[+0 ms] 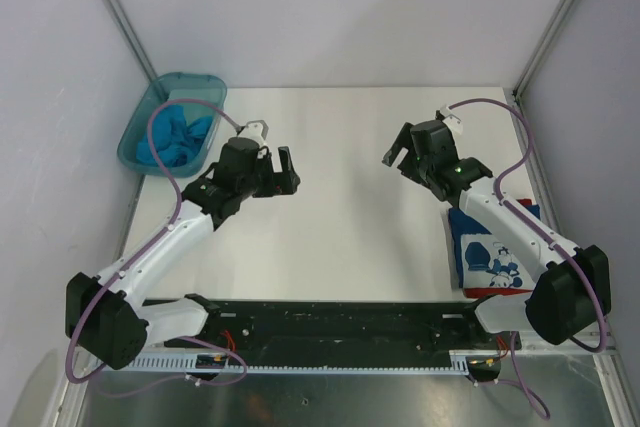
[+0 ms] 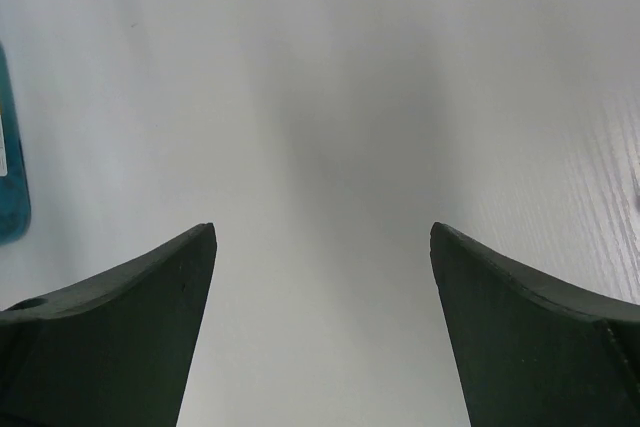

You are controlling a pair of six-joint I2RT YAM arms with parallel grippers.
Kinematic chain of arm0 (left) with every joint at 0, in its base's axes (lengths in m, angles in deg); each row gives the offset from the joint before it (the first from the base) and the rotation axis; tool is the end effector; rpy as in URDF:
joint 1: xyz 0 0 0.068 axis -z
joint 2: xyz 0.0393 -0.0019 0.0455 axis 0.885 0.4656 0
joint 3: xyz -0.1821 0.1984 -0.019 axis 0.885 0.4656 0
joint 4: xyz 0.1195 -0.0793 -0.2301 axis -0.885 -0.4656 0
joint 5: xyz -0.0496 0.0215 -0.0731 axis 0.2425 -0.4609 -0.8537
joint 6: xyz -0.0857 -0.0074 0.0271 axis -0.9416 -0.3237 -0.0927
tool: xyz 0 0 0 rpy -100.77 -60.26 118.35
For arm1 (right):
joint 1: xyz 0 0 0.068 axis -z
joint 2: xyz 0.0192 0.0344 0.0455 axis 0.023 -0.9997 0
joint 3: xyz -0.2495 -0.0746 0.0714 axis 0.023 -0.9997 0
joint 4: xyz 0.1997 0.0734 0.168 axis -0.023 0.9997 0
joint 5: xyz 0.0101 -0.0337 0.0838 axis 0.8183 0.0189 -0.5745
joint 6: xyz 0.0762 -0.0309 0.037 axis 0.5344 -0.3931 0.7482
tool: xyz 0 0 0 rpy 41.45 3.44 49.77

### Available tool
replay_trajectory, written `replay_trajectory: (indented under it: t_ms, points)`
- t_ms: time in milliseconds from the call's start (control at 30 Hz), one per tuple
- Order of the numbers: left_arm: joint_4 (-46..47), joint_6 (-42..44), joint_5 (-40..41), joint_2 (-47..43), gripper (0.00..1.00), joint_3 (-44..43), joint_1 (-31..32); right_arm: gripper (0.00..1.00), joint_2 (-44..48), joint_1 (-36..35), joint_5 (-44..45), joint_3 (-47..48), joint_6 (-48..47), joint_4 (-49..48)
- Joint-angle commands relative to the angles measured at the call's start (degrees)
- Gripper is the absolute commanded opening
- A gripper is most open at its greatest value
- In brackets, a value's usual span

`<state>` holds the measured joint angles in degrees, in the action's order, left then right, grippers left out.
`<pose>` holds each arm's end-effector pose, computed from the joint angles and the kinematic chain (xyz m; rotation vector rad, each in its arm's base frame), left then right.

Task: Fold and stack the t-shirts
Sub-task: Grab crumpled tshirt from bin with the left arm

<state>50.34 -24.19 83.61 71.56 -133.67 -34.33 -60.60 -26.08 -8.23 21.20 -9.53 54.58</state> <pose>0.2734 -0.1386 0.2669 0.0019 2.2370 -0.4464 0.3108 0.1365 0.2739 0.4945 2.1953 0.3848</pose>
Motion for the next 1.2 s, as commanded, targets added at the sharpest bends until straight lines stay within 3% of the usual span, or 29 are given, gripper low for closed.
replay_trajectory:
  t_ms: [0,267,500,767,867,1167]
  points:
    - [0.7,1.1,-0.3,-1.3,0.99,-2.3,-0.7,0.93,1.4,-0.1,1.9,2.5,-1.0,0.6]
    - [0.5,-2.6,-0.1,1.7,1.0,-7.0,-5.5,0.93,1.4,-0.1,1.4,2.5,-2.4,0.3]
    - [0.5,-5.9,3.1,8.9,0.99,-15.2,-14.8,0.93,1.1,0.5,-1.7,2.5,-3.5,-0.1]
    - [0.4,-7.4,12.1,22.2,0.99,-25.2,-29.2,0.93,-0.1,0.3,-4.4,2.4,-3.5,0.9]
    - [0.4,-8.2,11.5,28.0,0.99,-28.6,-34.4,0.93,-0.3,0.3,-5.1,2.5,-3.8,1.1]
    - [0.3,-8.1,14.0,42.4,0.99,-36.6,-40.2,0.93,-1.3,-0.4,-7.3,2.5,-4.5,0.3]
